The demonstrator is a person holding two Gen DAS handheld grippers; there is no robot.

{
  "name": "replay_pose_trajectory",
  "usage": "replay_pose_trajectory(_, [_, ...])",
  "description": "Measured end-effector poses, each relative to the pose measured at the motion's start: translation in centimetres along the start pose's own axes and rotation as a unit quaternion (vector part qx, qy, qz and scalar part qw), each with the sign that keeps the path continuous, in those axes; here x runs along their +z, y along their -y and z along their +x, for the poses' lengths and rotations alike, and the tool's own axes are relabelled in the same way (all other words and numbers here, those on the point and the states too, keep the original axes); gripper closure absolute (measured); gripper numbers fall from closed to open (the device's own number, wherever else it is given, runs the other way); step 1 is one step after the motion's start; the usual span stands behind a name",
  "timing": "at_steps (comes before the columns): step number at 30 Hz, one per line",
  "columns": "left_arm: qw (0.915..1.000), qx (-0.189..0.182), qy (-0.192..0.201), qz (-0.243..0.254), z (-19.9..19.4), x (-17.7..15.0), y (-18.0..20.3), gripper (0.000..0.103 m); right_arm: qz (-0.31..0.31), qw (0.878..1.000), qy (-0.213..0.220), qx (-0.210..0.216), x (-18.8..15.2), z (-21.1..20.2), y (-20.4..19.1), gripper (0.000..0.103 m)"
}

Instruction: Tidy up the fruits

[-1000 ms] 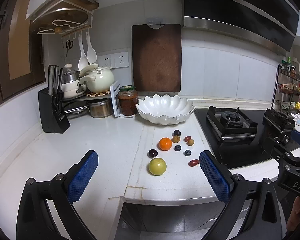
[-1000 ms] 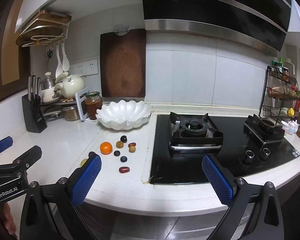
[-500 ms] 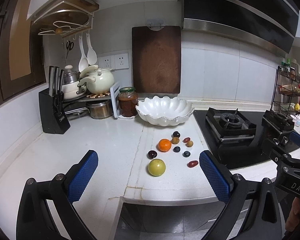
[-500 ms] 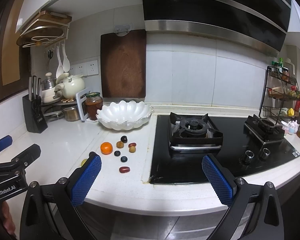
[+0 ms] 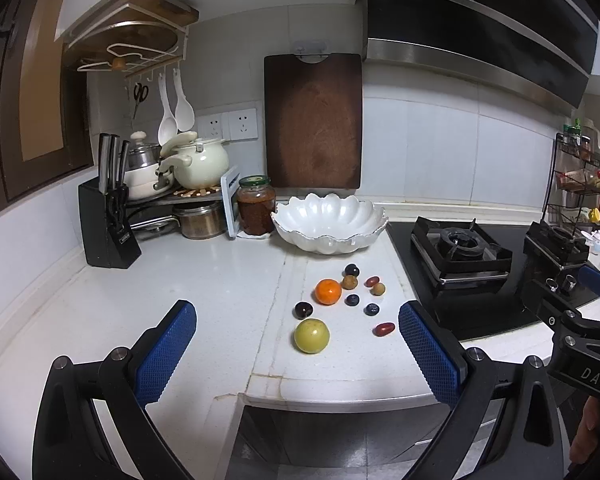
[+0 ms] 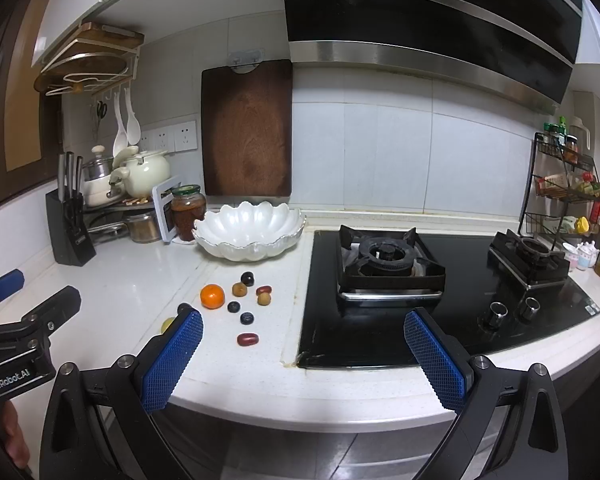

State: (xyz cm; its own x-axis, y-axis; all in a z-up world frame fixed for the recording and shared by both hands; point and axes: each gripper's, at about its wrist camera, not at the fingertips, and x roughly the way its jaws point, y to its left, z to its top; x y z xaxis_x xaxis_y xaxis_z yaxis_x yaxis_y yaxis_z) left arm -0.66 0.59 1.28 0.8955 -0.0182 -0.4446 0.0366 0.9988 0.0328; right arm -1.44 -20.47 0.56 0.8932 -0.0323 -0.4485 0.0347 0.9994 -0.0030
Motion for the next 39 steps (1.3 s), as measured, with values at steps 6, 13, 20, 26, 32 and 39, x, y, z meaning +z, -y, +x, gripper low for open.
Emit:
replay_pose_trajectory(6, [0.9999,-0.008,-0.011,-0.006,0.2,-0.3,0.4,0.000,0.002,1.000,-0.003,0.006,-0.1,-0.1,0.3,0.001])
replay_pose_trajectory(13, [0.9997,0.002,-0.023,0.000,0.7,-1.2,0.9,0.000,0.004,1.000,-0.015,0.019,-0.8,0.9,0.8,0.001])
replay_pose_trajectory(20, [0.9986,0.005,-0.052,-0.010,2.8,-2.1,0.6,0.000,0.001,0.999,-0.038,0.031,-1.7,2.9,0.8,0.001])
replay_pose_trajectory(26, [0.9982,0.006,-0.060,-0.003,5.8,-2.2,0.2,0.000,-0.015,0.998,-0.044,0.034,-1.7,6.0,-0.1,0.003])
replay_pose_trajectory(32, [0.9974,0.006,-0.071,0.015,9.3,-2.3,0.0,0.001,-0.026,0.996,-0.068,0.051,-1.8,9.7,-1.2,0.010])
replay_pose_trajectory(39, [0.9944,-0.014,-0.097,0.040,13.2,-3.0,0.0,0.014,-0.032,0.991,-0.103,0.073,-2.7,14.1,-2.5,0.018])
